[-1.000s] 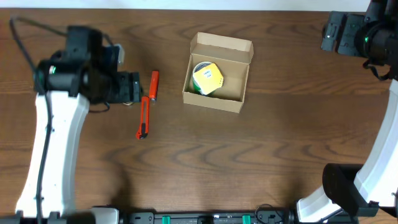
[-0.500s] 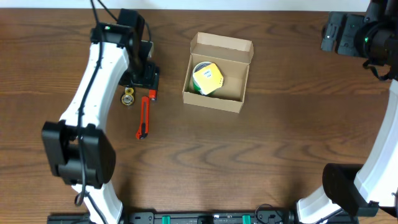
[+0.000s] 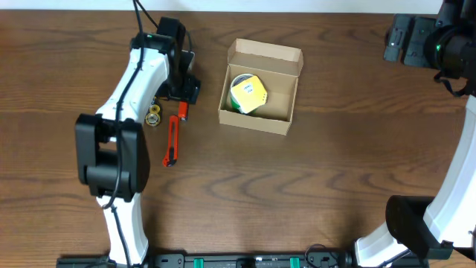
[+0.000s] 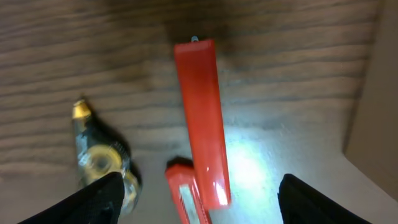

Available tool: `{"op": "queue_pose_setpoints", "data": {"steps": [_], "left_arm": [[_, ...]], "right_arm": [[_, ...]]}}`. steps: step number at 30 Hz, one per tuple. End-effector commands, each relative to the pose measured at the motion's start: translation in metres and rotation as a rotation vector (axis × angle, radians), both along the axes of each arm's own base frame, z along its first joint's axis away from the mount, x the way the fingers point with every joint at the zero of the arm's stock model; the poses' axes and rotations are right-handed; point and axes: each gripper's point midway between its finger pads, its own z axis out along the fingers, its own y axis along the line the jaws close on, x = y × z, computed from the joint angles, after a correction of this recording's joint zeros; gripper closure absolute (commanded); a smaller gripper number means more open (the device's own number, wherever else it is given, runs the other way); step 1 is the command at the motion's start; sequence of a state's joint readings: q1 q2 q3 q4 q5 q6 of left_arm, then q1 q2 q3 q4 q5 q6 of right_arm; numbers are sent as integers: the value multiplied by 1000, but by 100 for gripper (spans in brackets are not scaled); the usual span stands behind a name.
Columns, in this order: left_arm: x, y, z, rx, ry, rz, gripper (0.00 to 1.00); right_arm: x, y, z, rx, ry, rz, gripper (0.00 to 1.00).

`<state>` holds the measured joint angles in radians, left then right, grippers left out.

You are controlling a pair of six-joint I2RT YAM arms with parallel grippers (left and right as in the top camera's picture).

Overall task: Pack container
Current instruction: 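Grasp the red stapler with the left gripper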

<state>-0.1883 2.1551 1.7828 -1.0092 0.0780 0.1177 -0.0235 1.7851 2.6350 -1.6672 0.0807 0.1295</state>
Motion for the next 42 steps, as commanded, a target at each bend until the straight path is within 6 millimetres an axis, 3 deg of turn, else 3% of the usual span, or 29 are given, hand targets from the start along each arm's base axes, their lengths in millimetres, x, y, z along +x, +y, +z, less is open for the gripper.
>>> {"op": "queue_pose_setpoints", "data": {"steps": [1,6,10,13,22,31,33,35,42], "left_arm": [[3,-1,-19,13,27,-19,20],[0,-2,-46,16,81,-10,24],[-1,-1,-57,18,102,8,29],[1,-2,-57,16,92,9,30],[3,-6,-57,-9,87,17,54],[2,-7,-57,-15,91,30,70],[0,-11,-56,-37,101,38,78],[-2,-12,-55,-43,113,50,93],[-9,-12,-35,-46,155,57,94]], "right_arm": [[0,-3,-1,10,3,-15,1],[0,-3,-1,10,3,-15,1],[0,-3,-1,11,3,-16,1],[0,-3,-1,10,3,-15,1],[0,-3,-1,11,3,-16,1],[0,-3,-1,10,3,-15,1],[0,-3,-1,10,3,-15,1],[0,-3,-1,10,3,-15,1],[0,-3,-1,10,3,-15,1]]}}
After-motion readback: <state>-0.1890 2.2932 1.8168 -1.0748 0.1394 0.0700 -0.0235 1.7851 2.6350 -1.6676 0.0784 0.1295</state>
